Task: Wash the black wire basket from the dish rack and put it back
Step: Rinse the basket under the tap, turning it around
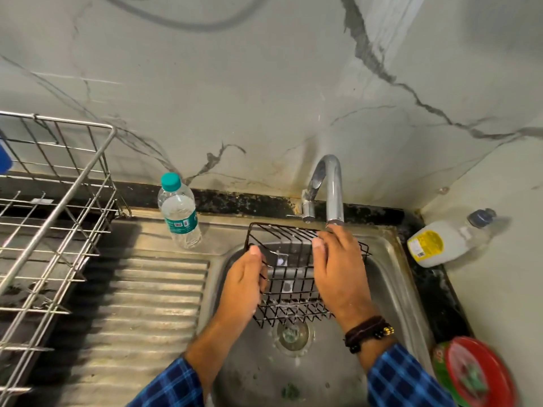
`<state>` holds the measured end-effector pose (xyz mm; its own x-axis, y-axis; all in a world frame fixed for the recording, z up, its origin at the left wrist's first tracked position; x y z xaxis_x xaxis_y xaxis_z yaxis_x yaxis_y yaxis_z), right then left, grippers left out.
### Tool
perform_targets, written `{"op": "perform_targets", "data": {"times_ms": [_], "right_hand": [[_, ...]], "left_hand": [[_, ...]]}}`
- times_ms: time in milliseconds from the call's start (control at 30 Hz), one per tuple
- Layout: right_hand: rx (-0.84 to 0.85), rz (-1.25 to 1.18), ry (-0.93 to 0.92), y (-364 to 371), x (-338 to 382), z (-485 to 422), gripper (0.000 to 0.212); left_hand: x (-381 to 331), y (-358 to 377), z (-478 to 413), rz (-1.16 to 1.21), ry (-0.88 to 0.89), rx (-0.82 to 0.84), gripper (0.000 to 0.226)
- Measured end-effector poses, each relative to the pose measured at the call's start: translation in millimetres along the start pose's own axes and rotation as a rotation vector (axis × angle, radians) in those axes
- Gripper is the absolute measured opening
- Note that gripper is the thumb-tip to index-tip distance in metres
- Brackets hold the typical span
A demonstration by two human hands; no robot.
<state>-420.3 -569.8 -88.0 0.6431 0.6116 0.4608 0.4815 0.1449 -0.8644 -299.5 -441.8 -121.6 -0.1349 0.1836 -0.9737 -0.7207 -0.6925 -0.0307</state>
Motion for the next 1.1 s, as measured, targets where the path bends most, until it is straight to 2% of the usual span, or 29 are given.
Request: {"op": "perform_targets", "data": {"times_ms": [100, 167, 333, 467, 567, 700, 800, 867, 933, 1000, 1100], "right_hand": [[-0.106, -0.046, 0.067, -5.7, -3.7, -1.1, 0.044], [-0.111, -0.075, 0.041, -7.0, 4.2, -3.8, 0.047], [0.037, 0.042, -0.042, -1.4, 30.6, -2.6, 0.046], [0.112, 0.156, -0.093, -8.8, 26.4, -8.5, 0.059], [0.186, -0.007, -0.075, -9.9, 14.4, -16.2, 0.058], [0.251, -0.205, -0.147, -8.0, -16.9, -22.5, 0.044], [0.241, -0.154, -0.186, -4.1, -22.9, -17.4, 0.041], [0.206, -0.105, -0.124, -2.7, -23.3, -15.3, 0.046], [0.209, -0.073, 0.039, -3.3, -26.9, -18.0, 0.060], [0.328, -0.035, 0.118, -1.1, -17.4, -18.2, 0.072], [0.467, 0.015, -0.009, 4.4, 26.2, -11.9, 0.077]], "left_hand": [[2.9, 10.3, -5.0, -0.014, 0.132, -0.018, 0.044], [2.5, 16.0, -9.2, 0.000, 0.169, -0.036, 0.044], [10.4, 18.5, -16.9, 0.037, 0.206, -0.067, 0.043], [13.7, 11.1, -14.8, 0.037, 0.267, -0.012, 0.045], [14.4, 9.5, -11.3, -0.050, 0.301, 0.010, 0.043], [22.8, 3.2, -8.4, -0.083, 0.293, 0.023, 0.047], [27.1, 3.2, -5.9, -0.067, 0.267, 0.028, 0.045], [28.3, 3.5, -5.5, -0.049, 0.251, 0.031, 0.047], [26.3, 5.5, -4.6, -0.071, 0.283, 0.056, 0.047], [24.1, 9.5, -5.4, -0.081, 0.305, 0.066, 0.045], [23.5, 22.4, -9.1, -0.081, 0.340, 0.101, 0.041]]}}
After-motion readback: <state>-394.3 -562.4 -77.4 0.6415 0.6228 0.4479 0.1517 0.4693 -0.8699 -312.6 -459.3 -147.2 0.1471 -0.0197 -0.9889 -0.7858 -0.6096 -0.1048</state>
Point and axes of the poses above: each hand's wrist, its own z-axis away from the middle knuckle, its own y-axis out of the palm, x = y × z, the point moved 4 cm from there along -z, towards the middle knuckle, and after that the axes turned 2 degrees about -z, right-handed, at the moved point
